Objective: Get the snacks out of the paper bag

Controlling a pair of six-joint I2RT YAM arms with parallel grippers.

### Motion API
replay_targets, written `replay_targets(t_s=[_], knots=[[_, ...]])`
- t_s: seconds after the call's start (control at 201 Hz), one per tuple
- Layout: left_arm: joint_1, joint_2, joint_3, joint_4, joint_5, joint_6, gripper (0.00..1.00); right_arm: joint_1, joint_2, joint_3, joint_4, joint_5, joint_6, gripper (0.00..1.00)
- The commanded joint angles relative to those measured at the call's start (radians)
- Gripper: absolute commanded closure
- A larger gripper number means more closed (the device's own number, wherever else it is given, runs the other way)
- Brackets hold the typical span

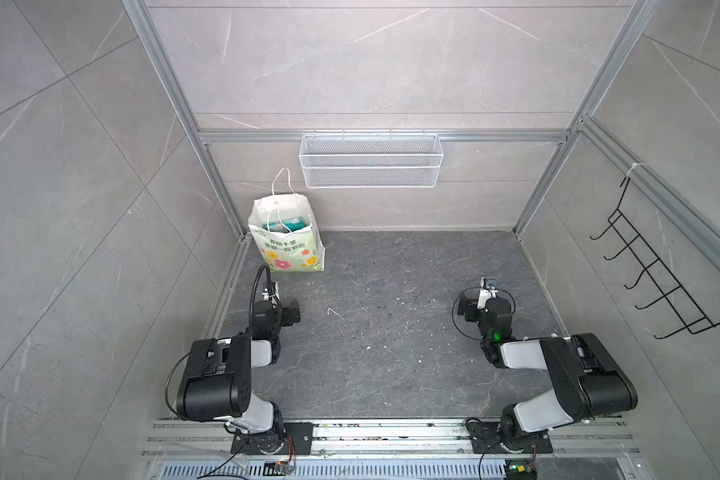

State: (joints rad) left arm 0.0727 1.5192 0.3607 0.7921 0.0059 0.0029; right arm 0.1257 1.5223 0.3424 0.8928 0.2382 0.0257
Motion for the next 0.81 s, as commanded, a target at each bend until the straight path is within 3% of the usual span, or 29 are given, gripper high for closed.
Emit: replay_targets(t_s=[0.0, 0.801], knots=[[0.002, -0.017, 0.012, 0.031, 0.008, -0.008, 0.00, 0.002, -0.005, 0.007, 0.005, -0.008, -0.001, 0.01], [0.002, -0.023, 0.005, 0.044, 0.009, -0.005, 0.00, -0.001, -0.007, 0.008, 0.004, -0.014, 0.002, 0.01]])
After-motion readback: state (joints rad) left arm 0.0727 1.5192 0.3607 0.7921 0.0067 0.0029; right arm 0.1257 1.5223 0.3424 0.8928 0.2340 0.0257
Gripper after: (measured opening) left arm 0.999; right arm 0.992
